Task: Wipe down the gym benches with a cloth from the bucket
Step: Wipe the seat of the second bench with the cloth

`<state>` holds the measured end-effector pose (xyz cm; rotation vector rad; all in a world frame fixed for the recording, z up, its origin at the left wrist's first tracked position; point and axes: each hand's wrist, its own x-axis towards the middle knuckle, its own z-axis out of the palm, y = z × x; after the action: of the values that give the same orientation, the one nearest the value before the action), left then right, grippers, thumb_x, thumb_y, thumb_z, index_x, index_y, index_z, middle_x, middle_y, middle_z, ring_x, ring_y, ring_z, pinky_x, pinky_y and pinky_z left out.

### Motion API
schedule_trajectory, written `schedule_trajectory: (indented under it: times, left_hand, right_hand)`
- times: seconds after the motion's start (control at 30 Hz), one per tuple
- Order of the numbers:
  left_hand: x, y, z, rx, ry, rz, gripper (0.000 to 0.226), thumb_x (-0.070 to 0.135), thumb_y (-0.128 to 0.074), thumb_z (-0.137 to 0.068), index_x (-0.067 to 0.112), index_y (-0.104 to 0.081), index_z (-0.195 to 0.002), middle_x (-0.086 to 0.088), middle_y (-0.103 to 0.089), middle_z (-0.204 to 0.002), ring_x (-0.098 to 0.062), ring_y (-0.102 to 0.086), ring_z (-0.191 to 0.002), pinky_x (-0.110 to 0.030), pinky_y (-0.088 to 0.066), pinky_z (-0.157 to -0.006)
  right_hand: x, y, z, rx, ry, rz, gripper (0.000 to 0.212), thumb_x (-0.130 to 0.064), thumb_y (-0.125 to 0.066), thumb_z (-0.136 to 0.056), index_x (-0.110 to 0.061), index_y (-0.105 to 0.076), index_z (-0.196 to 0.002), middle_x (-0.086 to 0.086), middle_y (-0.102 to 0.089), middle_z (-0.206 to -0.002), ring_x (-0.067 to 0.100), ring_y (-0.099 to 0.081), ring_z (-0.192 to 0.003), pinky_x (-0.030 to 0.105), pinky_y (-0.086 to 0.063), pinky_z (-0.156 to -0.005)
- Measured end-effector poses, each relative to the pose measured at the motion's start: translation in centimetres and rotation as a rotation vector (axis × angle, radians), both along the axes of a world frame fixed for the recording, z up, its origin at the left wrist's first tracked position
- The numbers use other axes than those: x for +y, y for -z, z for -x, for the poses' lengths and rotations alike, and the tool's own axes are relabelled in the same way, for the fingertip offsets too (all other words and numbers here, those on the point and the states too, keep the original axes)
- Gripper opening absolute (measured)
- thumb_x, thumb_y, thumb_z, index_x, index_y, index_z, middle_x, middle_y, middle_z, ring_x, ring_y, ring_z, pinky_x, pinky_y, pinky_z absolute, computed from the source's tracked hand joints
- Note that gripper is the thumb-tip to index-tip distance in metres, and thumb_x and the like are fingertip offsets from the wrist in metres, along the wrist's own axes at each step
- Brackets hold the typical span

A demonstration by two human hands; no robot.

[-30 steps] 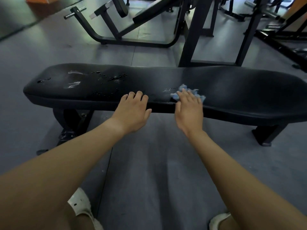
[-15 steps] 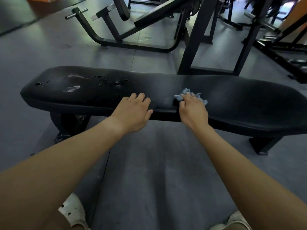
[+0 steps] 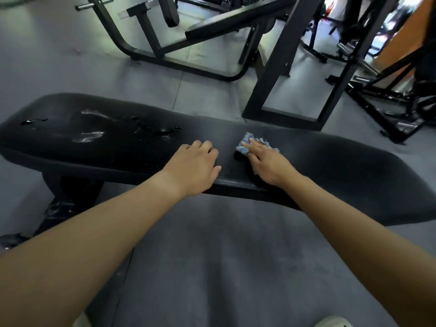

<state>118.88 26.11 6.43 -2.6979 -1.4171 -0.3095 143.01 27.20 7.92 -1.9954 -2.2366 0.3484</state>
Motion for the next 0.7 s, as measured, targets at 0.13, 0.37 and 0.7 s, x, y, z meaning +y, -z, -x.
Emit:
schedule_trajectory:
  times: [0.13, 0.37, 0.7]
  left_hand:
    - [0.5, 0.0, 0.5, -0.009, 0.038, -0.021, 0.043, 0.047, -0.038, -0.104, 0.016, -0.061, -0.124, -0.003, -0.058, -0.122, -0.024, -0.056, -0.106, -0.043, -0.052, -0.089]
    - [0.5, -0.2, 0.5, -0.050, 0.065, -0.059, 0.038, 0.045, -0.041, -0.104, 0.016, -0.060, -0.120, -0.003, -0.057, -0.118, -0.024, -0.053, -0.104, -0.037, -0.047, -0.083]
    - [4.5, -0.9, 0.0, -0.145, 0.103, 0.039, 0.039, 0.056, -0.052, -0.097, 0.023, -0.063, -0.115, 0.000, -0.054, -0.111, -0.021, -0.050, -0.103, -0.039, -0.046, -0.089]
  right_hand:
    - [3.0, 0.3, 0.2, -0.008, 0.117, -0.016, 0.046, -0.024, -0.030, -0.110, -0.022, -0.036, -0.155, 0.003, -0.021, -0.168, 0.023, -0.013, -0.155, 0.041, -0.008, -0.122]
    - [-2.1, 1.3, 2.8, 0.026, -0.091, 0.000, 0.049, -0.029, -0.029, -0.111, -0.026, -0.026, -0.160, -0.003, -0.013, -0.169, 0.017, -0.003, -0.156, 0.037, -0.002, -0.127]
    - [0.7, 0.3, 0.6, -0.009, -0.063, 0.042, 0.048, -0.030, -0.028, -0.111, -0.030, -0.028, -0.159, -0.008, -0.014, -0.168, 0.009, -0.005, -0.155, 0.034, -0.005, -0.127]
